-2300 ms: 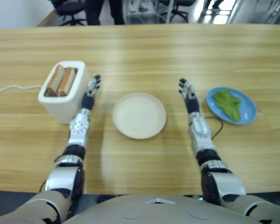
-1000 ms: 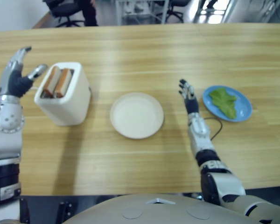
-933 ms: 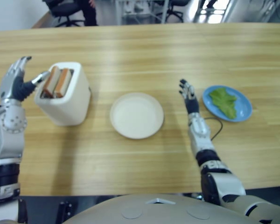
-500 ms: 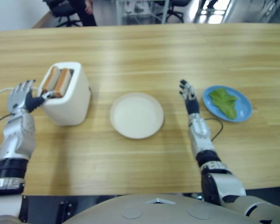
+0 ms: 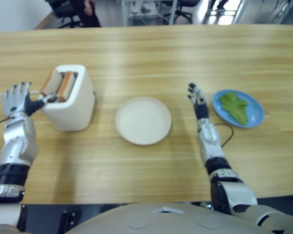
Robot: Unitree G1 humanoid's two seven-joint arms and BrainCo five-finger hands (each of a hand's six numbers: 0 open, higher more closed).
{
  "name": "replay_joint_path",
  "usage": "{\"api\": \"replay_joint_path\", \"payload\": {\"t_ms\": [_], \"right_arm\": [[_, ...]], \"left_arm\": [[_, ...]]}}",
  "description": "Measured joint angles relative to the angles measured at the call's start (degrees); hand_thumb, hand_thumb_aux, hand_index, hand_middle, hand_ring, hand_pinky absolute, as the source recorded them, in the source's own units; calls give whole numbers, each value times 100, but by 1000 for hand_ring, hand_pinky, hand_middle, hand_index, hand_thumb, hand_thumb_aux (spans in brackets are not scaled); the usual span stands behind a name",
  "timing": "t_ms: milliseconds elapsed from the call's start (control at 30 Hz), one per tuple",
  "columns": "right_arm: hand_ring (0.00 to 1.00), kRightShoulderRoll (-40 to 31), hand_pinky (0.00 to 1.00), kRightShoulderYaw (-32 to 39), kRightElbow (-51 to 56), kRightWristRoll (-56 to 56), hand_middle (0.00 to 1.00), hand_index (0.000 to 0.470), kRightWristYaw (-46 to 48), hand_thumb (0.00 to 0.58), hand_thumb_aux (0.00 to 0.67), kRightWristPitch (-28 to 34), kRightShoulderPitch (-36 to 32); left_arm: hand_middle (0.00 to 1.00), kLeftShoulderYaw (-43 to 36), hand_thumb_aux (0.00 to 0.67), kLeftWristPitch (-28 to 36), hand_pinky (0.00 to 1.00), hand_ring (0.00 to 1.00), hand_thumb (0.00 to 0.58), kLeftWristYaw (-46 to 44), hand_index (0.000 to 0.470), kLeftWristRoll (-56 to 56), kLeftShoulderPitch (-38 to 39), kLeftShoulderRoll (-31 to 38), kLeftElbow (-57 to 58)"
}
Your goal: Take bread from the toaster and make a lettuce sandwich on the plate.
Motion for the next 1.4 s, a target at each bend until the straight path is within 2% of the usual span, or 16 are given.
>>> {"api": "replay_joint_path", "payload": {"t_ms": [200, 233, 267, 300, 333, 900, 1133, 1367, 1400], "right_arm": [[0, 2, 0, 10, -8, -1, 0, 0, -1, 0, 0, 13, 2], [0, 2, 0, 10, -8, -1, 0, 0, -1, 0, 0, 16, 3], [0, 2, 0, 10, -8, -1, 0, 0, -1, 0, 0, 18, 4], [0, 2, 0, 10, -10, -1, 0, 0, -1, 0, 0, 19, 7], [0, 2, 0, 9, -10, -1, 0, 0, -1, 0, 0, 20, 10], [0, 2, 0, 165, -9, -4, 0, 0, -6, 0, 0, 68, 19], [0, 4, 0, 193, -8, -4, 0, 0, -9, 0, 0, 93, 26], [0, 32, 0, 217, 16, -50, 0, 0, -12, 0, 0, 109, 33], [0, 32, 0, 216, 18, -56, 0, 0, -12, 0, 0, 110, 33]], "left_arm": [[0, -111, 0, 86, 0, 0, 0, -1, 0, -1, -146, -87, -48], [0, -119, 145, 92, 0, 0, 223, -1, 99, -5, -146, -91, -48], [0, -121, 373, 95, 0, 0, 466, -1, 256, -9, -146, -91, -48], [0, -121, 373, 88, 0, 0, 466, 0, 256, -32, -146, -92, -48], [0, -121, 670, 78, 0, 0, 580, 3, 460, -47, -147, -92, -50], [0, -82, 670, -553, 0, 0, 580, 632, 460, -177, -88, -120, -504], [0, 488, 670, -905, 0, 0, 580, 1317, 460, -87, 149, -114, -1623], [0, 1491, 670, -1406, 0, 0, 580, 2156, 460, 185, 355, -123, -3249], [1000, 1556, 670, -1565, 1000, 1000, 580, 2167, 460, 69, 328, -200, -3357]]}}
